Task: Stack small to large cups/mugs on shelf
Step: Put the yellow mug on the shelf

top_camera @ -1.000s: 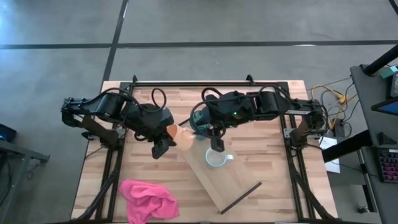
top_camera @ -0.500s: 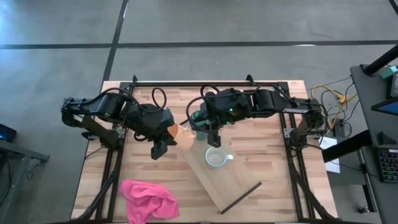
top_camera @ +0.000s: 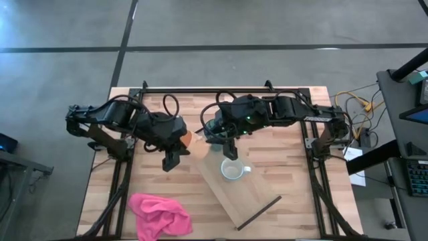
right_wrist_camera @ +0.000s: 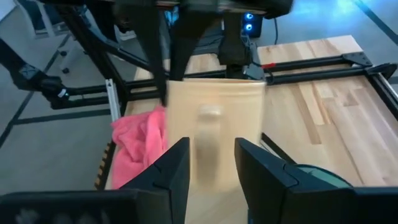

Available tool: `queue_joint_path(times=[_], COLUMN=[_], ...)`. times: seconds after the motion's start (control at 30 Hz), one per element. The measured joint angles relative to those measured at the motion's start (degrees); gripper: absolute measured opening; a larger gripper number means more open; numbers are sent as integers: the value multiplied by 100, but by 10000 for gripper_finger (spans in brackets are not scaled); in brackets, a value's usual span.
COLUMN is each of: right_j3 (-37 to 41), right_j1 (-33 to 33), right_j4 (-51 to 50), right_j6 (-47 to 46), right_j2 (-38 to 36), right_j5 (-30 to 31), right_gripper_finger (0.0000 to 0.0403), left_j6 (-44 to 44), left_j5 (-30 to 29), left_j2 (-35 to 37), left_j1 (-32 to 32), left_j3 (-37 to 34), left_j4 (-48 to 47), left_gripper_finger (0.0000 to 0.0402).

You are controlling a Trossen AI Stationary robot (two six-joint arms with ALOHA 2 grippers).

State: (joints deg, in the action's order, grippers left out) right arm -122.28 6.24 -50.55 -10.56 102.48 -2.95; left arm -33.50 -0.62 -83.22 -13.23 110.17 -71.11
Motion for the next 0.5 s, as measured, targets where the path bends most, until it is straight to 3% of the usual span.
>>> queue_joint_path(times=[0.5], right_j3=[35], right_j1=[11], right_j4=[21], right_j6=[183], right_j2=[4], right_j5=[186], right_gripper_finger=[121], left_j6=[-15], left_j5=[-147], left_j2=[0], left_j1=[4], left_j3=[12], left_j4=[191], left_gripper_finger=[0])
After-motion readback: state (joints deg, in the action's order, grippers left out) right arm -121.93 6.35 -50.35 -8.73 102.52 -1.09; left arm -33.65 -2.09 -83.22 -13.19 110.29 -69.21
